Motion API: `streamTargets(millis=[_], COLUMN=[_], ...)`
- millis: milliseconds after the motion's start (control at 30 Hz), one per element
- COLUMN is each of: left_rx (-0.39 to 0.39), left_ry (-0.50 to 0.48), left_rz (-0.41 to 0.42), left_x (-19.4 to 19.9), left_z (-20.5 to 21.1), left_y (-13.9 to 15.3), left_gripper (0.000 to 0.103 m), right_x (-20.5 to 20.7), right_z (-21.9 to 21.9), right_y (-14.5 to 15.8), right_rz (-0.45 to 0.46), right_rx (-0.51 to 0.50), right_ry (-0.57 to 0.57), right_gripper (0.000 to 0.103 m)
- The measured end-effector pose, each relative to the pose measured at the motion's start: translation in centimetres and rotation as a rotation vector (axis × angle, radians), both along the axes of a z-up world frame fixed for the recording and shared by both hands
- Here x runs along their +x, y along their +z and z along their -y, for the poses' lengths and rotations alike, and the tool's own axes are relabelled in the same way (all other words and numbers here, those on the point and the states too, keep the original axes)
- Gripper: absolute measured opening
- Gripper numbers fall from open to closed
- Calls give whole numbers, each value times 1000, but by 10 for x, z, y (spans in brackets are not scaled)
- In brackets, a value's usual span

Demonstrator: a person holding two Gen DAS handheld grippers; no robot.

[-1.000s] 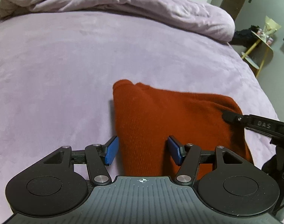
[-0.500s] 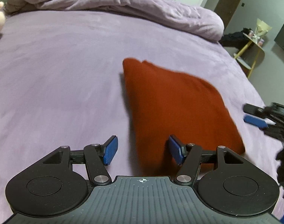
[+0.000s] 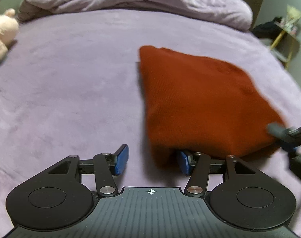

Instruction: Fold small clothes

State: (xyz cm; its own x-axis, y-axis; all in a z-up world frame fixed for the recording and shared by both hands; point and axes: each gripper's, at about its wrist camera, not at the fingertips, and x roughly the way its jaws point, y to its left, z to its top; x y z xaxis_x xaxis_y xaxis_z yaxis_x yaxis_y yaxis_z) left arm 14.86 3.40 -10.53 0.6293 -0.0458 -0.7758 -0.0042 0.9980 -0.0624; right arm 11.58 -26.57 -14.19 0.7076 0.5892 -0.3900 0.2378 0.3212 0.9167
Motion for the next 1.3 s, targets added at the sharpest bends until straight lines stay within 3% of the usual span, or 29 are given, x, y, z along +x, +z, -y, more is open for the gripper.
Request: streamTargets(millis=[100, 200, 267, 333, 400, 500, 600, 667, 767, 900, 967, 1033, 1100, 1167, 1233, 1300], left_rx=[12, -53, -102, -134, -157, -197, -168, -125, -165, -130, -106, -127, -174, -212, -174, -116], left_ry=[0, -9, -12, -16, -7, -17, -66, -68, -53, -80, -95, -86, -66, -58, -54, -50], left_rz=[-36, -92, -130, -97, -38, -1, -19, -67, -105, -85, -61, -61, -71, -52, 5, 41], left_x=[-1, -5, -10, -13, -10, 5, 17, 23, 26, 24, 24, 21, 17, 12, 10, 16], left_z=[-10, -26, -38, -49, -53, -46, -27, -19, -25, -20, -18, -20, -26, -29, -27, -22], left_y=[-9, -6, 5, 21, 37, 42, 30, 14, -7, -26, -28, -25, -14, 3, 19, 24], left_gripper=[63, 63, 57, 58, 59, 59, 59, 60, 62, 72, 75, 74, 66, 59, 59, 64], right_x=[3, 5, 7, 6, 0, 8, 24, 36, 46, 41, 44, 45, 45, 30, 27, 37], right_z=[0, -11, -21, -31, -41, -64, -93, -105, -111, -104, -98, -94, -92, -91, -87, -85], right_y=[9, 23, 40, 61, 81, 98, 91, 77, 52, 39, 35, 35, 47, 65, 77, 72], right_rz=[-57, -40, -44, -29, 52, 184, 241, 228, 147, 205, 220, 215, 202, 252, 295, 246], right_rx=[-309, -467, -575, -718, -817, -786, -835, -888, -985, -1037, -1014, -991, -975, -961, -987, -1048], right_ry=[32, 98, 157, 190, 220, 271, 345, 402, 451, 485, 480, 473, 463, 415, 352, 337], right_gripper=[7, 9, 22, 26, 26, 26, 25, 25, 15, 9, 7, 6, 6, 9, 11, 13])
